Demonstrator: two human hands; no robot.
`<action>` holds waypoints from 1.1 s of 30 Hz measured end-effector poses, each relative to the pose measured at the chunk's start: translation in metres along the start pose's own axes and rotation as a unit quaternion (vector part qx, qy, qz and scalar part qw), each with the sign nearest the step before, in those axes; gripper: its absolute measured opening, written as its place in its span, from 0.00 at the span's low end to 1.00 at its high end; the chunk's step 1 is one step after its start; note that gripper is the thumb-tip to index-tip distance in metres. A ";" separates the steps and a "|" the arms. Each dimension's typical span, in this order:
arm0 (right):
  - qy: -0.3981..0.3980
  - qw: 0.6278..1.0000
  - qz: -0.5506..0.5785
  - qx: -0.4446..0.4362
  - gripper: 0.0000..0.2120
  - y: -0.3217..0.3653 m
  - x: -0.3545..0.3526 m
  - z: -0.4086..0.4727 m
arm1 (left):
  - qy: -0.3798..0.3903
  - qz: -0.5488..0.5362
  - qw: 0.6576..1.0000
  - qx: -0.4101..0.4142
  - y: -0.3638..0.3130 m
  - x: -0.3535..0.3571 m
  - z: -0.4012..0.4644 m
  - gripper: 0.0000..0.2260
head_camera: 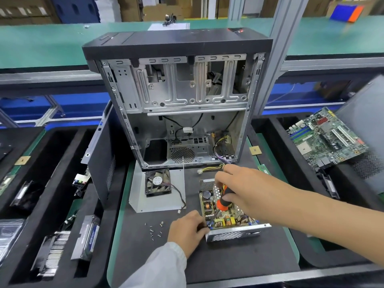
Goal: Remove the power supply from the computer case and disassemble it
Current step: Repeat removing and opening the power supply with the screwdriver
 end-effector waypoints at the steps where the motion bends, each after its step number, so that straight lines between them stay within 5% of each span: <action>1: -0.002 1.000 0.001 0.000 0.09 -0.001 0.000 0.000 | -0.005 0.003 1.000 0.000 0.000 0.001 -0.001 0.09; 15: -0.003 1.000 -0.013 -0.024 0.09 0.003 0.003 -0.002 | -0.037 -0.039 0.998 0.016 -0.004 -0.012 -0.007 0.05; 18: -0.008 1.000 -0.004 -0.027 0.09 0.005 0.002 -0.005 | -0.048 -0.079 0.996 0.009 -0.002 -0.021 -0.009 0.01; 21: -0.026 0.999 0.006 -0.025 0.09 0.003 -0.002 -0.008 | -0.058 -0.158 0.986 -0.009 0.003 -0.031 -0.009 0.10; 26: -0.059 0.998 0.027 0.023 0.08 -0.016 -0.013 -0.014 | -0.084 -0.339 0.935 -0.063 0.007 -0.049 0.003 0.12; 33: -0.063 0.995 0.012 0.071 0.10 -0.049 -0.025 -0.026 | -0.047 -0.358 0.932 -0.021 -0.036 -0.067 0.024 0.12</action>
Point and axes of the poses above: each hand's wrist, its own z-axis towards the middle knuckle, its own x-axis out of the palm, y = z × x, the point moved 9 cm from there along z, towards the middle knuckle, and after that the axes turned 8 degrees about -x, right-handed, at the moved point
